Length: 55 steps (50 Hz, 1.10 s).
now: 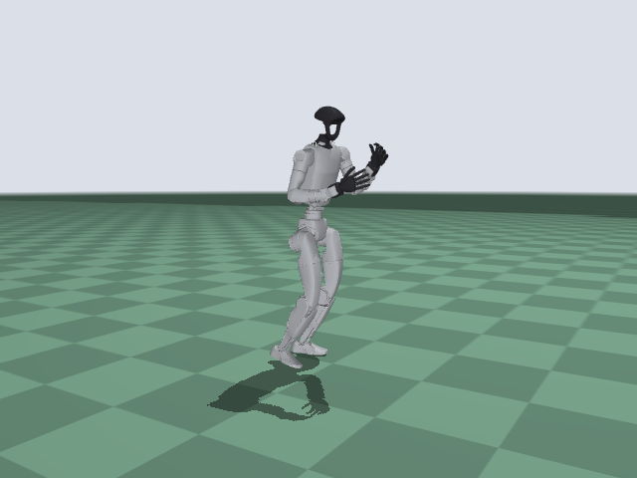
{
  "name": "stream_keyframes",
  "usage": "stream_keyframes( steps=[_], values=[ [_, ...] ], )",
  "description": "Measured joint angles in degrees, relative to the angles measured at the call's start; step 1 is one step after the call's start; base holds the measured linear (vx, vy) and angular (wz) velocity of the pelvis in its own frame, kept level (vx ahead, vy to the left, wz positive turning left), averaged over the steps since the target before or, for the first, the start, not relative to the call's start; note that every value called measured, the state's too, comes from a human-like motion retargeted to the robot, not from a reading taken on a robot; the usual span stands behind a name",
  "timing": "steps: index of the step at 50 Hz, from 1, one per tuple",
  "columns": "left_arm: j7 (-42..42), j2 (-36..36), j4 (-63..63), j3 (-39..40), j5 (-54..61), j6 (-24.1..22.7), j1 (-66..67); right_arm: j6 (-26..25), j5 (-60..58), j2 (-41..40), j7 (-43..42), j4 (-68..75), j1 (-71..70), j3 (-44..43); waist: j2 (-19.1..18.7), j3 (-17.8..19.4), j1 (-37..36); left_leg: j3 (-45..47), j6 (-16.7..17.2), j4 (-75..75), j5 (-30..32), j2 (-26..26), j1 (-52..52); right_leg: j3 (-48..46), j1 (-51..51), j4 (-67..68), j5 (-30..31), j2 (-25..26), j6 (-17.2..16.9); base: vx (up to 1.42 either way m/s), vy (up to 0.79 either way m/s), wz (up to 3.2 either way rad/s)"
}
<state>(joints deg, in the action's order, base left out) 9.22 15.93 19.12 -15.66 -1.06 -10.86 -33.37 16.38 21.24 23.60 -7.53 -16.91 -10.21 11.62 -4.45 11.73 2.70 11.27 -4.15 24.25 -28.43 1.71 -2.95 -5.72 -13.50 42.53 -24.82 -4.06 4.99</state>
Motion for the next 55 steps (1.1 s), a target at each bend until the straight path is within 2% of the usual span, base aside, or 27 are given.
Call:
stream_keyframes(
  steps=[2,4,6,8,10,12,14,16,18,20,22,26,28,30,32,33,35,38,40,41,43,46,48,50,52,53,55],
  values=[
    [-1.03,-0.18,1.43,2.23,5.89,0.22,-2.43,-0.98,4.49,-0.18,2.96,-3.93,12.74,-2.17,-1.44,0.05,6.90,-0.54,0.92,-2.95,4.48,-1.28,4.97,-1.45,1.82,-20.33,4.77,0.76,-2.37,1.16,-0.05,0.33],
    [-3.57,1.30,1.80,4.11,12.13,0.61,-5.56,-3.41,8.49,-0.89,6.18,-6.31,24.31,-5.92,-0.33,0.39,12.33,-0.77,1.26,-3.35,8.66,-4.07,9.97,-4.96,3.02,-35.14,10.22,-0.45,-6.26,1.20,-0.10,-0.19],
    [-5.78,4.34,1.49,4.84,17.05,0.32,-9.12,-5.74,12.96,-2.99,10.06,-8.25,34.54,-10.49,2.07,0.16,15.10,-0.55,1.44,-0.43,12.43,-6.99,13.36,-13.60,2.15,-40.96,16.37,-2.21,-9.95,1.19,-0.11,-0.95],
    [-5.53,8.53,1.12,4.06,23.64,-1.66,-13.31,-5.83,18.35,-5.33,11.40,-10.68,42.51,-15.50,5.00,-0.35,15.57,-0.15,2.06,7.41,15.66,-9.67,13.83,-24.92,1.29,-39.91,20.28,-4.12,-10.99,1.12,-0.08,-1.48],
    [-4.65,13.07,1.27,2.00,32.23,-4.35,-18.16,-5.46,24.87,-6.75,11.81,-13.97,46.55,-19.10,7.31,-0.28,14.62,2.30,3.28,20.49,16.62,-9.53,11.29,-31.45,1.32,-33.75,14.44,-5.18,-7.73,1.03,-0.06,-1.84],
    [-4.86,16.24,2.91,0.48,40.55,-7.33,-21.19,-4.56,30.08,-6.42,11.54,-17.11,44.33,-19.70,7.61,1.08,13.31,7.15,2.24,36.42,12.60,-3.42,7.59,-28.30,-0.15,-20.76,1.75,-5.40,-3.26,0.93,-0.02,-2.16],
    [-5.81,17.02,6.19,1.84,48.63,-8.17,-20.42,-4.31,33.76,-5.12,9.29,-18.59,36.63,-18.96,6.96,3.18,12.74,9.08,-1.11,50.28,7.50,3.20,2.82,-21.91,-1.79,-10.25,-6.09,-3.93,-1.28,0.82,0.04,-2.40],
    [-7.69,16.16,10.10,6.03,51.76,-7.74,-14.50,-3.90,33.74,-4.62,7.39,-18.31,27.29,-17.67,5.94,4.39,12.50,6.58,-4.22,58.51,4.09,6.43,-3.94,-16.45,-2.64,-4.16,-8.55,-1.20,-1.09,0.74,0.08,-2.75],
    [-9.42,14.32,13.49,11.77,49.51,-6.53,-4.98,-3.08,31.49,-5.95,6.55,-18.30,19.65,-16.16,5.80,4.21,12.18,1.70,-5.91,60.19,1.77,5.64,-11.20,-10.63,-1.23,-4.68,-7.86,2.03,-2.15,0.69,0.11,-3.09],
    [-10.24,11.73,16.02,17.85,44.70,-5.79,6.58,-1.94,29.78,-8.94,7.00,-19.91,15.43,-13.78,7.69,2.48,10.66,-2.19,-6.61,55.24,0.46,2.42,-15.95,-2.77,0.42,-6.87,-4.12,3.74,-5.12,0.67,0.14,-3.57],
    [-12.12,6.87,18.19,24.44,42.29,-4.30,18.65,-3.78,33.82,-11.34,11.23,-23.04,14.36,-9.76,10.28,0.31,7.94,-4.06,-5.96,43.46,1.27,0.11,-16.60,5.84,4.14,-11.61,0.02,4.43,-7.53,0.65,0.19,-4.09],
    [-11.78,-5.02,18.94,34.08,44.97,-6.44,35.93,-2.71,29.91,-7.58,12.94,-27.15,13.69,-7.24,13.19,-3.34,2.28,-7.08,-3.94,11.55,4.39,0.13,-11.82,21.50,8.97,-18.29,7.96,4.27,-14.29,0.59,0.31,-4.14],
    [-10.63,-9.89,18.18,36.17,48.28,-6.95,40.02,-2.30,28.52,-4.60,13.05,-28.05,13.03,-7.05,12.42,-4.14,-0.17,-9.52,-2.43,-2.83,6.58,2.23,-8.71,25.53,10.48,-19.66,8.85,4.16,-14.62,0.46,0.44,-3.77],
    [-9.69,-11.69,16.70,36.33,49.23,-7.20,42.20,-1.19,27.57,-2.57,12.19,-27.97,12.52,-6.89,10.94,-4.13,-2.47,-12.88,-0.84,-10.69,10.07,4.42,-6.67,24.68,11.16,-18.44,6.92,3.24,-12.69,0.34,0.49,-3.56],
    [-9.35,-9.75,15.30,34.19,49.09,-7.11,42.34,-0.31,28.39,-2.56,11.34,-27.58,12.23,-6.36,9.69,-3.54,-4.08,-15.48,1.07,-10.12,13.33,6.45,-6.20,19.24,9.39,-12.05,1.32,1.43,-9.40,0.21,0.51,-3.18],
    [-9.32,-7.98,14.63,32.46,49.21,-7.25,41.51,0.07,29.50,-2.95,10.92,-27.48,12.01,-6.02,9.40,-2.96,-4.58,-15.85,1.93,-7.66,11.78,7.05,-6.12,16.10,7.63,-7.00,-2.44,0.10,-7.72,0.11,0.52,-2.85],
    [-8.52,-4.06,12.82,28.35,49.44,-8.17,37.58,0.80,32.65,-3.96,9.70,-27.16,11.52,-5.33,9.36,-1.28,-4.70,-13.56,3.71,-0.60,2.18,7.37,-6.14,10.03,3.00,5.34,-10.54,-3.44,-4.43,0.04,0.52,-2.50],
    [-3.99,0.70,7.49,23.35,42.24,-9.41,28.62,1.34,37.16,-5.69,8.08,-25.13,12.53,-4.24,9.76,0.96,-2.24,-6.11,2.11,9.25,-10.81,7.43,-6.83,2.04,-4.05,21.15,-17.47,-9.40,-0.43,0.01,0.42,-2.01],
    [-1.05,1.50,4.67,21.02,38.40,-8.58,20.98,0.55,39.45,-6.54,7.91,-23.90,13.43,-3.54,9.69,1.78,-0.27,-1.73,0.37,11.58,-13.18,7.72,-7.10,-0.72,-7.17,24.25,-19.16,-10.73,3.51,0.02,0.26,-1.93],
    [-1.06,0.01,5.58,19.86,40.65,-8.26,18.29,0.16,40.57,-6.52,8.19,-24.31,14.24,-3.26,9.17,1.84,1.07,0.36,0.01,11.59,-12.55,8.16,-6.81,-1.44,-8.12,23.81,-17.79,-10.37,3.92,0.10,0.18,-1.90],
    [-1.70,-3.73,8.77,17.42,49.35,-7.89,14.54,-1.12,41.61,-5.34,7.52,-25.82,15.87,-3.79,7.63,1.21,4.15,5.00,0.16,5.06,-8.84,7.85,-3.27,-1.14,-9.44,20.21,-13.80,-8.03,2.27,0.22,0.09,-1.76],
    [-3.09,-6.84,11.49,12.61,52.54,-6.39,13.77,-2.91,42.28,-2.17,9.38,-29.01,19.00,-6.98,3.93,-1.54,10.47,9.96,1.30,-5.51,1.16,7.23,1.92,-0.17,-8.21,7.56,-8.29,-1.93,-5.21,0.34,-0.05,-1.43],
    [-2.40,-7.26,12.02,8.15,52.74,-5.20,12.96,-2.96,41.29,-0.33,7.94,-29.54,20.33,-9.29,1.10,-3.17,13.02,12.73,2.82,-9.97,8.32,7.61,4.06,-5.04,-6.86,-1.72,-6.13,-0.76,-8.06,0.39,-0.17,-1.79],
    [-2.44,-4.70,11.21,4.41,43.57,-3.05,12.01,-2.74,41.53,0.36,9.54,-29.84,20.80,-9.74,-1.21,-4.60,13.66,14.60,4.39,-12.19,14.07,8.12,5.38,-13.83,-5.57,-9.44,-3.97,-1.51,-8.28,0.39,-0.20,-2.40],
    [-0.81,-4.20,12.04,-0.90,46.76,-3.34,11.56,-2.07,40.62,0.23,7.64,-28.71,19.73,-9.37,-1.41,-5.07,13.24,12.96,4.11,-11.97,16.61,7.11,6.35,-18.98,-4.01,-15.97,0.37,-1.64,-8.23,0.39,-0.19,-2.71],
    [-0.81,-3.18,12.04,-2.96,46.62,-3.50,11.59,-1.81,38.47,0.31,6.69,-27.97,18.90,-9.36,-0.73,-5.00,12.93,11.13,3.19,-10.52,16.54,6.11,6.67,-19.09,-3.08,-18.66,2.41,-1.45,-8.27,0.39,-0.17,-2.77],
    [-0.80,-0.37,11.57,-6.15,43.29,-3.98,11.49,-1.13,31.63,0.39,4.35,-26.07,15.78,-9.14,1.70,-3.72,12.12,7.36,0.86,-2.55,14.14,4.27,5.82,-15.30,-0.81,-21.91,1.54,-1.10,-7.92,0.39,-0.15,-2.76]
  ],
)
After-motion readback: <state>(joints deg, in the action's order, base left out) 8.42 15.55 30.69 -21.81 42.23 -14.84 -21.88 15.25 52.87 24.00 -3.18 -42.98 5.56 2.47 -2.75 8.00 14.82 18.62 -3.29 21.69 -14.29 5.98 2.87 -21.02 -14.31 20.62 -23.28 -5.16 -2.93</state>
